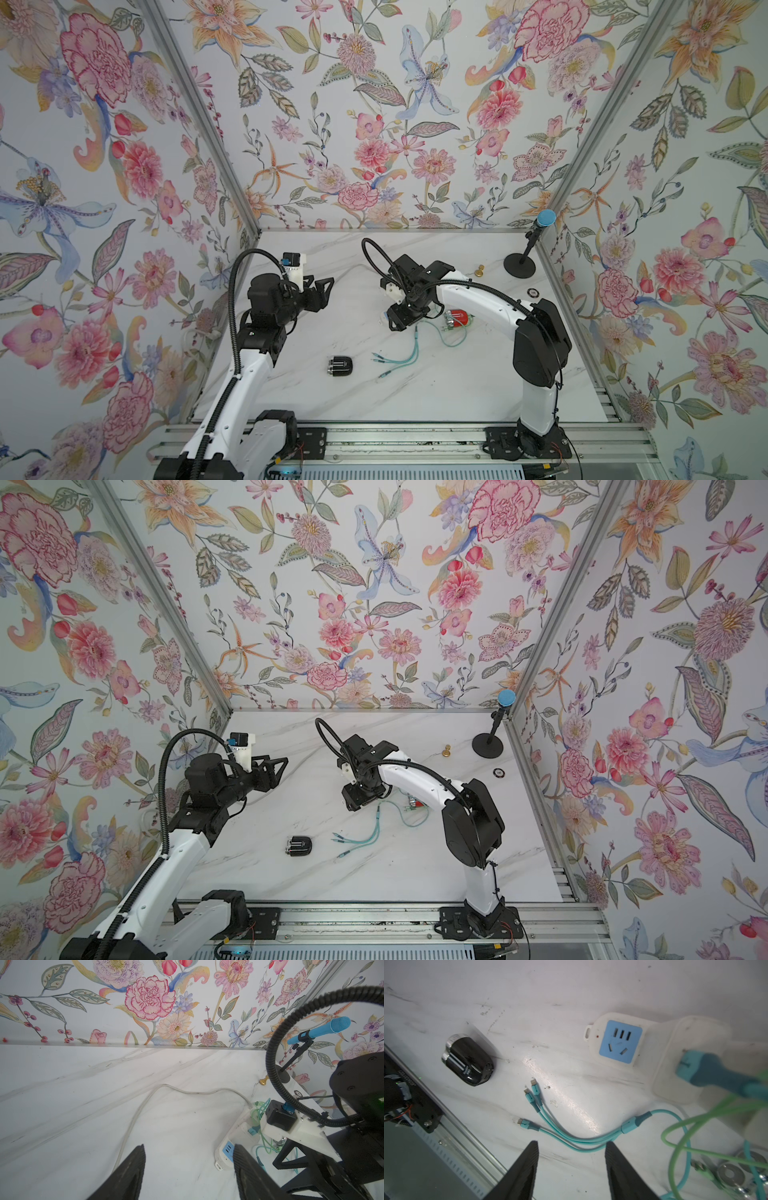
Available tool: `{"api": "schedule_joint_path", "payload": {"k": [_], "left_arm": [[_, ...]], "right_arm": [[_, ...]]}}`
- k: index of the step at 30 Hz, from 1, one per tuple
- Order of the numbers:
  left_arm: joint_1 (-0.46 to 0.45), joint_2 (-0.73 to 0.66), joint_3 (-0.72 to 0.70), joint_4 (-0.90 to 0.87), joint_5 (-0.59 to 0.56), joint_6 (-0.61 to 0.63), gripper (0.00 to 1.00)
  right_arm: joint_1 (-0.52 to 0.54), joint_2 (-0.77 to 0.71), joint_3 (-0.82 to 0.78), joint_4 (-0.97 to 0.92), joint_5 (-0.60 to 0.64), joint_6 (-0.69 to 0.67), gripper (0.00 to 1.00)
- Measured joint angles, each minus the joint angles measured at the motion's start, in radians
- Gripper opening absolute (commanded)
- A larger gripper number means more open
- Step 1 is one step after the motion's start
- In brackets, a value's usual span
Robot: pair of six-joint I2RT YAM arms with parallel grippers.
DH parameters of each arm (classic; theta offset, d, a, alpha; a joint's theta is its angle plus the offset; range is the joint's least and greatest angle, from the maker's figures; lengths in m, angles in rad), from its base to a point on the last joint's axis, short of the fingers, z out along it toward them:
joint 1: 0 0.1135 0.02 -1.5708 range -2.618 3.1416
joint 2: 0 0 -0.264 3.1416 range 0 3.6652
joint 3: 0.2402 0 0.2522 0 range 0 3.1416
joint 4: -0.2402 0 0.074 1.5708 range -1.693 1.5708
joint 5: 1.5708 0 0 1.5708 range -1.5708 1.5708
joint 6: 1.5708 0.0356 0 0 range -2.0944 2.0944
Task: Charge the electric shaver
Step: Insert the plug into the socket, then pick up the charging cable from the center of the board.
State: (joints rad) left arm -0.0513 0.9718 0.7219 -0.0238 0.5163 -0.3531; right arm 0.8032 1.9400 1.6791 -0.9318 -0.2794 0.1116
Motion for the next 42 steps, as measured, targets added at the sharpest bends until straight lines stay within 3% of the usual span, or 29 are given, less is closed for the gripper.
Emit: {"api": "schedule_joint_path", "payload": {"k": [5,7,10,14,19,25,33,42], "left_arm": [[0.0,-0.017,0.0,-0.017,-0.007,0.008,0.7],[0.0,-0.023,0.0,-0.024,-0.009,0.014,0.7],[0.0,-0.025,0.002,-0.034,-0.026,0.03,0.7],[0.0,-0.024,0.003,-0.045,-0.026,0.044,0.7],[0.001,-0.016,0.002,-0.033,-0.011,0.035,0.7],[0.008,-0.015,-0.046,0.034,0.035,-0.015,0.7],[0.027,-0.009,-0.078,0.076,0.067,-0.06,0.7],[0.056,0.026,-0.093,0.116,0.095,-0.082,0.7]], "right_arm": [[0.002,0.005,0.092,0.011,-0.248,-0.061,0.56],[0.02,0.001,0.108,0.016,-0.292,-0.089,0.56],[0.076,-0.019,0.101,0.016,-0.25,-0.135,0.55],[0.175,-0.09,-0.008,0.037,-0.08,-0.189,0.49],[0.182,-0.107,-0.186,0.065,0.035,-0.213,0.4],[0.171,-0.083,-0.318,0.154,0.056,-0.212,0.34],[0.222,-0.069,-0.351,0.273,0.064,-0.209,0.27],[0.25,-0.069,-0.459,0.326,0.108,-0.237,0.35]]}}
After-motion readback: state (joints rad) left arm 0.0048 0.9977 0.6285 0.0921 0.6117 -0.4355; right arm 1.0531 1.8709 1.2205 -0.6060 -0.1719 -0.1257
